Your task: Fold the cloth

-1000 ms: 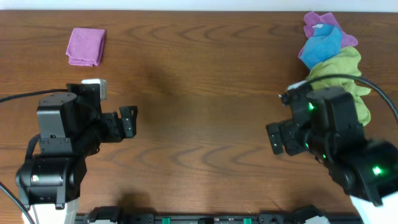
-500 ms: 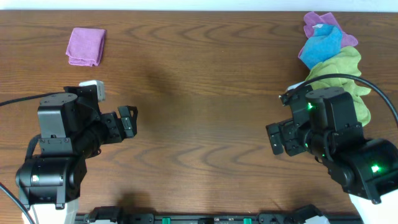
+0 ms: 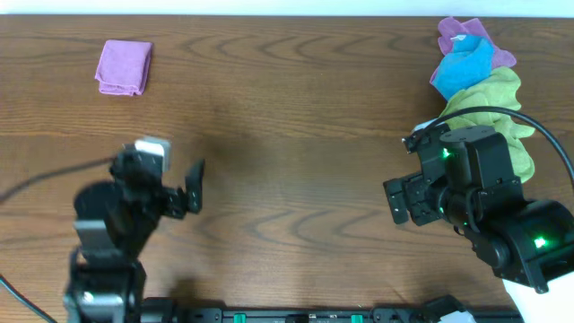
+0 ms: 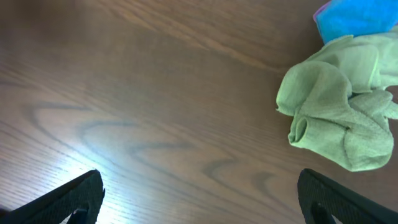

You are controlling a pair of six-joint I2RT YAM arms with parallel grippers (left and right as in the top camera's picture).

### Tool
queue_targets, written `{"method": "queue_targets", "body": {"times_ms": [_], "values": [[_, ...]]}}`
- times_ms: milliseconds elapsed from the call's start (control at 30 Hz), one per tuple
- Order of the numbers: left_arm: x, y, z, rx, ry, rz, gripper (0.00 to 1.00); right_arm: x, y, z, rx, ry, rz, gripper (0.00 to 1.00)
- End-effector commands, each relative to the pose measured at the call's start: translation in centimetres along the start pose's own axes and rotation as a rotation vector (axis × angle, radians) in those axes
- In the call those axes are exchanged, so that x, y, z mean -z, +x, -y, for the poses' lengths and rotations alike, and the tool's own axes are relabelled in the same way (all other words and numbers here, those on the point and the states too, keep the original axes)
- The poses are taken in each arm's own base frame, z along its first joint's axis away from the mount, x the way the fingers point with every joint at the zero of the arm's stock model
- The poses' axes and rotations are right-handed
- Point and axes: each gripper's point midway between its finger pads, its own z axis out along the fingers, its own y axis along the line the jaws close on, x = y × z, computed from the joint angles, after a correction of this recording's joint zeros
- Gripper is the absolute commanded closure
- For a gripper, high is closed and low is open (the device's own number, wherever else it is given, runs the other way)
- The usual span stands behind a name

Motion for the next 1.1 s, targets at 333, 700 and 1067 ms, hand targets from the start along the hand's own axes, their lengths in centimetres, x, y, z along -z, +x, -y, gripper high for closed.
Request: {"method": "queue_targets", "body": {"times_ms": [333,700,1067], "values": [[-1.9,8.8,-0.8,0.192,-0.019,0.188,0.05,-0.1,0.1,0.0,-0.01,0.003,-0.005,0.01],[-1.5,9.4,-2.0,0.228,-0.086,0.246,0.05,-0.1,0.1,0.0,-0.009,0.003,-0.004,0.01],[-1.0,9.0,-2.3,0.225,-0.107,0.275,0.05,-0.1,0.1,0.0,-0.009,0.003,-0.004,0.02]]}}
